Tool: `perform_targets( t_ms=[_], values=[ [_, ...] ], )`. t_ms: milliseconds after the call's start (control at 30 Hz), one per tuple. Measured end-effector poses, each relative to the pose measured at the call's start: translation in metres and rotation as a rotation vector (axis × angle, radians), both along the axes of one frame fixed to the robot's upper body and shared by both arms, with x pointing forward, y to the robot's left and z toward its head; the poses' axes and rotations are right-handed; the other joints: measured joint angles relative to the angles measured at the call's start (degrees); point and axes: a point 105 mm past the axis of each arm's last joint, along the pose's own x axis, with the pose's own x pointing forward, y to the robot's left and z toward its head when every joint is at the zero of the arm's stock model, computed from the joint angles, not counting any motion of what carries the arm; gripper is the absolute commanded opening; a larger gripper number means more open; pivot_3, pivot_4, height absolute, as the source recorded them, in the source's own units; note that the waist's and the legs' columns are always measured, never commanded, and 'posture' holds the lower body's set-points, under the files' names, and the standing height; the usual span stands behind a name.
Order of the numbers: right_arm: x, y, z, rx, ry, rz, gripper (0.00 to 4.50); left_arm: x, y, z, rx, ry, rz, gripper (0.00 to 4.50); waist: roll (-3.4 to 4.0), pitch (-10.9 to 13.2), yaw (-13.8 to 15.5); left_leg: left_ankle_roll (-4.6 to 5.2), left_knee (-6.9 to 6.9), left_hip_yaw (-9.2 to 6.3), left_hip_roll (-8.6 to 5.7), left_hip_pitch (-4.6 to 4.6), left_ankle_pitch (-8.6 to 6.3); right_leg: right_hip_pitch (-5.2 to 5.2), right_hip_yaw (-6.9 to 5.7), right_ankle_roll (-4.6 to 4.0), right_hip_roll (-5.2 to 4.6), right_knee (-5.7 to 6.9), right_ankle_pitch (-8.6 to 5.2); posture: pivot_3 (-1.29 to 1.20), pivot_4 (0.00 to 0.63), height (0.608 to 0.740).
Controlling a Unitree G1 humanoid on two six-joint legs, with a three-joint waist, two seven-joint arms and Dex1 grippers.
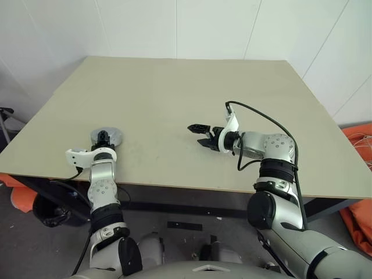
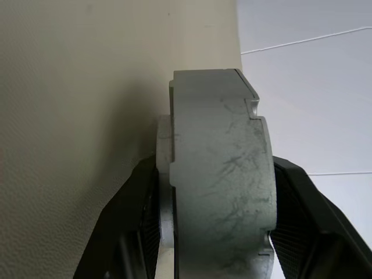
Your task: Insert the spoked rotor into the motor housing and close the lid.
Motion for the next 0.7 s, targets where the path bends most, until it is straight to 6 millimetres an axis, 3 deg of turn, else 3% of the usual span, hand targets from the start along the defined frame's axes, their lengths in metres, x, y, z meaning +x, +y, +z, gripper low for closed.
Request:
perform_targets(
  t_ms=[67, 200, 333, 533, 700],
  values=[
    [0.000, 0.001, 0.000, -0.001, 0.000, 0.001, 4.24, -0.001, 0.001, -0.001, -0.002, 0.011, 0.009, 2.12, 0.00, 0.00, -0.03, -0.01, 0.00, 0.00, 0.00, 0.05, 0.01, 0.01, 0.00, 0.03, 0.00, 0.04, -0.02, 0.00, 0.000, 0.740],
    [0.000, 0.000, 0.003, -0.003, -0.015, -0.005, 4.24, -0.003, 0.001, -0.005, -0.005, 0.044, 0.019, 3.40, -0.01, -0.01, -0.09, -0.07, 0.00, -0.01, 0.00, 0.09, 0.04, 0.03, 0.01, 0.29, 0.00, 0.08, -0.17, 0.00, 0.000, 0.740],
    [-0.001, 0.001, 0.004, 0.002, -0.015, -0.001, 4.24, -0.003, -0.001, 0.004, 0.013, 0.044, 0.011, 4.48, -0.02, -0.02, -0.10, -0.08, 0.01, -0.02, -0.01, 0.11, 0.05, 0.04, 0.02, 0.28, -0.01, 0.13, -0.17, 0.00, 0.000, 0.740],
    [-0.001, 0.003, 0.003, 0.005, -0.012, 0.003, 4.24, -0.016, -0.004, 0.005, 0.026, 0.098, -0.005, 4.48, -0.02, -0.02, -0.14, -0.08, 0.02, -0.02, -0.02, 0.09, 0.05, 0.03, 0.02, 0.03, -0.01, 0.13, -0.03, 0.00, 0.000, 0.740],
    [-0.001, 0.003, 0.003, 0.005, -0.012, 0.004, 4.24, -0.029, -0.006, 0.007, 0.043, 0.174, -0.022, 4.48, -0.02, -0.02, -0.15, -0.11, 0.03, -0.05, -0.01, 0.09, 0.07, 0.02, 0.01, 0.28, 0.00, 0.17, -0.18, 0.00, 0.000, 0.740]
  ],
)
